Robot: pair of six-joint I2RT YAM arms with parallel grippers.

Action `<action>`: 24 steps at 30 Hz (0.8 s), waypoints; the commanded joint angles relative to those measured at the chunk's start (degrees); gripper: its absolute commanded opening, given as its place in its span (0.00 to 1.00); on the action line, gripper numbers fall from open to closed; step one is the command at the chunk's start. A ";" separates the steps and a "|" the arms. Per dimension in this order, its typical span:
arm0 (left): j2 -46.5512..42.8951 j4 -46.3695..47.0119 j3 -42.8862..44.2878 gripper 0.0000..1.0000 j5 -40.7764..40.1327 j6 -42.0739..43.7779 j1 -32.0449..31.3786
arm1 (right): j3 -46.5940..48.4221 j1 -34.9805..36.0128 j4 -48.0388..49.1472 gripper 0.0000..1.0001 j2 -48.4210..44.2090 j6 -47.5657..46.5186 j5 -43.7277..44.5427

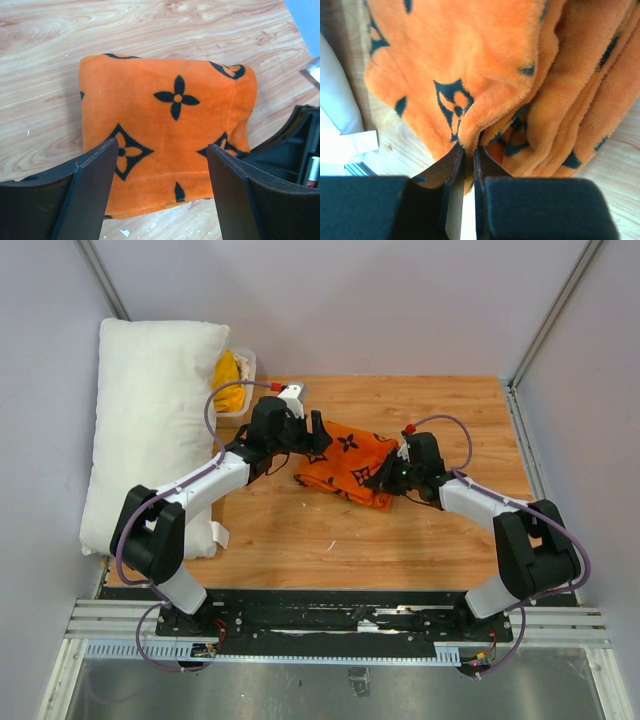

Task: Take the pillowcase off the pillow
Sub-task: Fold the pillowcase at the center of the board.

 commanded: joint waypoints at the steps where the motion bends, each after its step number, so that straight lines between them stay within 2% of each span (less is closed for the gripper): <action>1: -1.92 0.50 -0.68 0.76 -1.30 1.37 0.30 | 3.36 1.01 -3.28 0.10 -5.15 -1.77 -0.18; 9: -1.70 0.32 -0.72 0.76 -1.44 1.45 0.38 | 3.07 -1.01 -5.93 0.12 -8.44 -3.03 0.10; 20: -0.74 0.19 -0.55 0.76 -0.99 1.45 0.41 | -1.73 -2.56 -3.48 0.13 -5.28 -3.32 0.96; 24: -0.22 0.07 -0.31 0.76 -0.85 1.41 0.41 | -2.51 -3.24 -4.18 0.18 -5.41 -4.22 2.57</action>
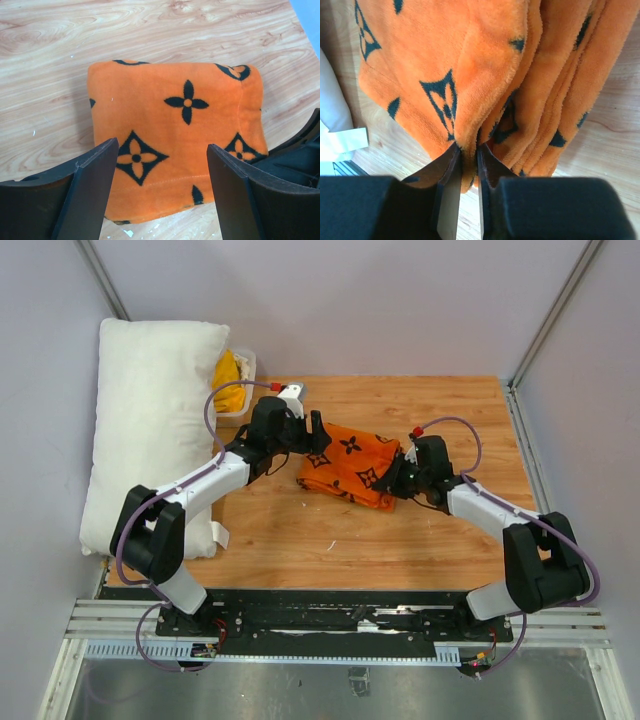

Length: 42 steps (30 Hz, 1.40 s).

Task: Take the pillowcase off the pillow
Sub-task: Fold the pillowcase at the center of the board.

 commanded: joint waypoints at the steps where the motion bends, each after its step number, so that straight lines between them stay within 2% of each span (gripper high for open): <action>1: -0.12 0.21 -0.18 0.76 0.19 0.52 0.37 | -0.91 -1.42 -0.58 0.19 0.20 -1.93 2.15; 8: 0.62 -0.05 0.23 0.76 0.45 0.43 0.35 | -2.44 -2.41 -0.92 0.23 1.49 -2.78 4.30; 12: 0.36 0.19 0.11 0.76 0.32 0.43 0.35 | -3.60 -2.30 -1.37 0.26 -0.35 -3.35 8.37; 15: 0.18 0.79 -0.10 0.76 0.20 0.26 0.37 | -3.09 -2.35 -2.92 0.36 -3.81 -4.82 10.60; 20: 0.56 1.80 0.15 0.76 0.31 -0.47 0.36 | 0.52 -2.26 -6.34 0.61 -8.33 -6.68 12.68; 22: 0.56 2.32 0.07 0.77 -0.12 -0.70 0.36 | 2.08 -2.15 -6.37 0.64 -10.36 -7.02 13.46; 24: 0.47 3.31 -0.16 0.72 -0.29 -1.08 0.36 | 3.29 -2.17 -4.14 0.59 -11.74 -6.83 13.28; 27: 0.78 6.42 -0.13 0.49 1.00 -2.43 0.31 | 6.79 -2.17 -0.19 0.31 -9.30 -5.47 10.75; 28: 1.26 7.54 -0.04 0.43 1.48 -2.92 0.36 | 8.94 -2.13 -0.10 0.22 -7.38 -4.95 9.55; 30: 2.47 9.61 0.37 0.38 2.14 -4.12 0.36 | 12.88 -2.15 0.05 0.12 -3.22 -3.46 7.17; 32: 4.39 11.24 1.39 0.29 2.84 -5.11 0.34 | 15.68 -2.17 1.52 0.08 0.91 -1.84 5.49; 35: 8.11 13.49 3.21 0.09 3.44 -6.95 0.34 | 20.09 -2.14 3.34 0.06 7.70 -1.33 4.27; 38: 13.28 14.84 5.63 0.06 3.56 -8.43 0.37 | 22.80 -2.94 5.20 0.05 13.96 -1.26 2.83; 42: 18.73 13.57 7.27 0.01 0.28 -11.58 1.32 | 20.36 -7.16 12.11 0.04 21.03 2.63 -2.89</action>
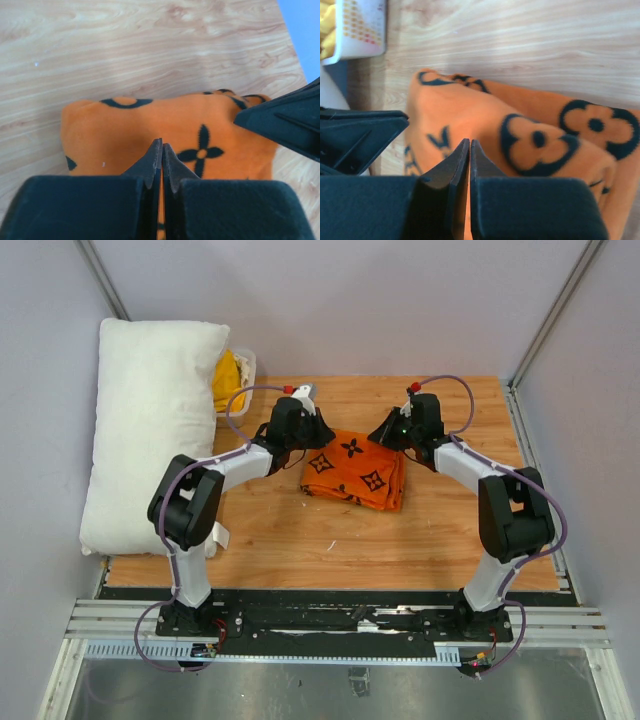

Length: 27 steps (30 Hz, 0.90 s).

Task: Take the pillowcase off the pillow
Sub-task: Fold the pillowcase at the center of the board, then adjust the pillowcase at the center of the board.

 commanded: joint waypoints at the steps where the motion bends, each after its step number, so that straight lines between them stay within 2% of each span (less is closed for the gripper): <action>1: 4.63 1.47 1.34 0.00 -2.56 -4.83 1.64 | -2.87 -5.95 7.91 0.03 6.02 4.62 -6.77; 6: 6.54 5.88 -4.07 0.00 -4.54 -8.81 3.41 | -9.67 -11.78 13.64 0.03 8.08 5.55 -7.69; 12: 8.56 4.49 -1.68 0.00 -5.66 -7.48 3.42 | -10.16 -13.19 13.87 0.04 9.08 4.52 -7.78; 17: 3.58 1.26 -0.20 0.02 -9.11 -2.51 3.41 | -9.69 -13.15 11.01 0.11 5.48 2.58 -6.86; 18: 1.81 0.63 -0.43 0.04 -9.26 -1.43 3.38 | -9.66 -13.15 10.11 0.16 3.74 1.90 -6.44; 21: -4.12 0.05 -2.36 0.12 -9.65 0.12 2.90 | -9.38 -13.07 8.17 0.41 -1.69 -0.27 -5.79; 25: -10.70 -3.07 -4.39 0.29 -14.76 2.44 0.00 | -5.43 -12.93 2.20 0.80 -5.84 -5.39 -5.05; 27: -12.28 -5.57 -5.22 0.48 -17.53 2.48 -1.53 | -1.66 -12.91 -2.05 0.97 -5.02 -9.16 -4.40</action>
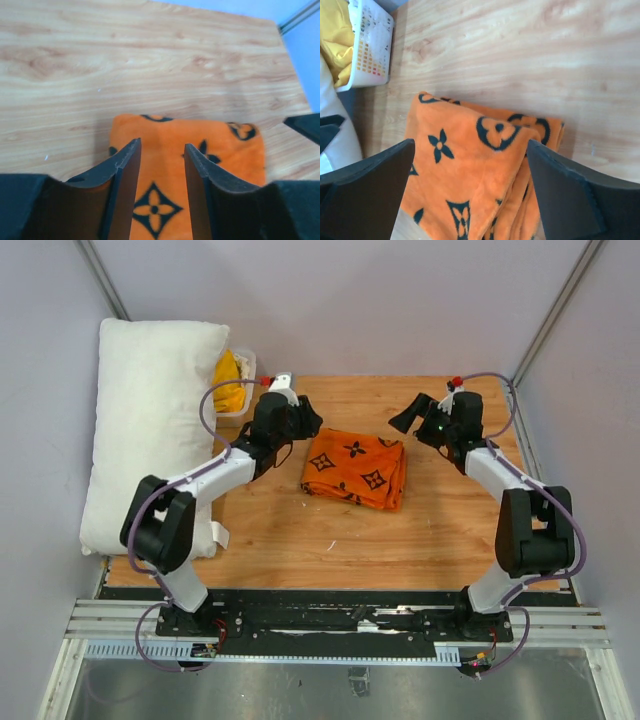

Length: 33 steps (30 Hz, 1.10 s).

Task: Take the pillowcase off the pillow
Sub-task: Adjust the pillowcase at the center of the board.

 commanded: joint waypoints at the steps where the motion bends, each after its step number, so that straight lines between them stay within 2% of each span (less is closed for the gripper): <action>1: -5.40 -4.59 -2.10 0.59 -7.14 2.79 -3.55 | 8.00 -0.96 -9.98 0.99 0.54 -9.88 2.27; 2: -5.70 -5.66 -2.64 0.71 -7.54 2.73 -3.93 | 10.13 -1.00 -11.66 0.99 2.07 -11.20 1.33; 3: -5.95 -7.06 -3.19 0.80 -7.93 2.61 -4.21 | 12.12 -1.08 -13.41 0.98 3.79 -12.28 -0.12; 6: -7.27 -8.98 -6.57 0.93 -9.48 1.32 -4.48 | 18.77 -1.14 -18.11 0.98 9.87 -15.22 -3.03; 9: -8.96 -10.15 -10.17 0.96 -9.48 -0.58 -4.48 | 22.42 -1.49 -18.90 0.99 15.69 -16.05 -4.93; 11: -10.72 -8.71 -13.31 0.96 -6.41 -1.90 -4.53 | 26.05 -1.74 -19.19 1.00 20.25 -15.38 -9.78; 16: -18.76 -7.25 -22.30 0.91 -4.52 -4.29 -6.34 | 34.09 -1.83 -22.63 0.86 26.99 -15.38 -10.33; 19: -26.37 -4.24 -30.38 0.79 -2.30 -6.26 -6.59 | 36.73 -1.79 -25.37 0.70 29.24 -16.12 -8.98; 20: -28.07 -2.96 -32.82 0.72 -0.91 -6.72 -6.63 | 37.29 -1.75 -26.10 0.66 29.89 -16.35 -8.85; 22: -29.05 -0.56 -36.74 0.49 1.11 -8.28 -6.76 | 37.57 -1.74 -26.82 0.57 30.82 -16.37 -8.64; 24: -27.39 1.45 -38.47 0.24 2.62 -9.48 -7.62 | 36.73 -1.53 -26.79 0.53 31.22 -16.53 -8.18; 27: -22.40 4.60 -37.26 0.02 2.88 -10.26 -10.76 | 35.62 -1.10 -27.09 0.41 31.34 -17.37 -7.43; 29: -18.14 6.90 -34.99 0.00 3.27 -10.65 -12.13 | 34.94 -0.96 -27.36 0.32 31.27 -17.62 -7.35; 33: -8.45 11.31 -30.31 0.00 4.86 -11.77 -12.13 | 32.78 -0.76 -27.65 0.24 30.29 -17.90 -7.78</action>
